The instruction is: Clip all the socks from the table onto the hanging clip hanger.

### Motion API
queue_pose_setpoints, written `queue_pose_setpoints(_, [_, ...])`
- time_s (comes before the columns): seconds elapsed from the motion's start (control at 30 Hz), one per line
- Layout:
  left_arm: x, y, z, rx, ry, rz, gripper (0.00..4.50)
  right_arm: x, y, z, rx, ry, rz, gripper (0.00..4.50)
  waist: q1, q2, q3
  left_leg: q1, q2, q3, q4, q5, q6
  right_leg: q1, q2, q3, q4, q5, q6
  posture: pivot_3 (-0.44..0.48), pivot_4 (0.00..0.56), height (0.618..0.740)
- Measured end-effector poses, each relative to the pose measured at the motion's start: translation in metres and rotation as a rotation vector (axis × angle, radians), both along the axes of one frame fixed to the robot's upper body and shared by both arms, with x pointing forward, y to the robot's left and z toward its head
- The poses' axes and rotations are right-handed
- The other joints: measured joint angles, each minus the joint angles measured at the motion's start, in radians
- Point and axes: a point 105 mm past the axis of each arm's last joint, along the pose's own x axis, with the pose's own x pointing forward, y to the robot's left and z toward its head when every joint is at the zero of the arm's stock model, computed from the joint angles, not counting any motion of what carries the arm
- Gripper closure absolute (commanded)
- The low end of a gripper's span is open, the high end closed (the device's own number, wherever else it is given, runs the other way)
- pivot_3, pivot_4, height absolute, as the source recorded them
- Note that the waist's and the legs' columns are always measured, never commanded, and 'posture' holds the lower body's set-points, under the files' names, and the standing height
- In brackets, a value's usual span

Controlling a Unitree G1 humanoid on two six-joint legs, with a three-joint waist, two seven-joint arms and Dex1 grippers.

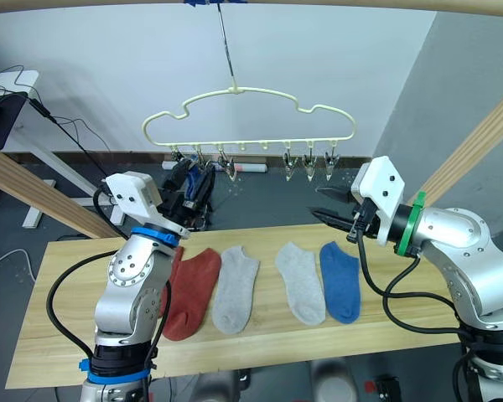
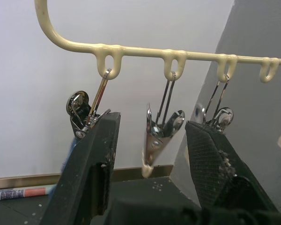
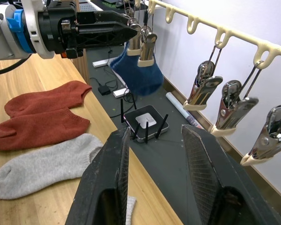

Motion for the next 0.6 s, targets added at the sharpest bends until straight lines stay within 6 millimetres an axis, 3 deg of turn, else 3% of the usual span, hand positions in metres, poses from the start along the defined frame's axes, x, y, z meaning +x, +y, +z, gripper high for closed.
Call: queue_pose_setpoints(0.6, [0.008, -0.005, 0.008, 0.001, -0.02, 0.016, 2.07, -0.012, 0.007, 0.001, 0.03, 0.059, 0.098, 2.7, -0.001, 0.0, 0.0, 0.0, 0.0, 0.0, 0.0, 0.0, 0.0, 0.0, 0.0, 0.0, 0.0, 0.0, 0.0, -0.269, 0.334, 0.735])
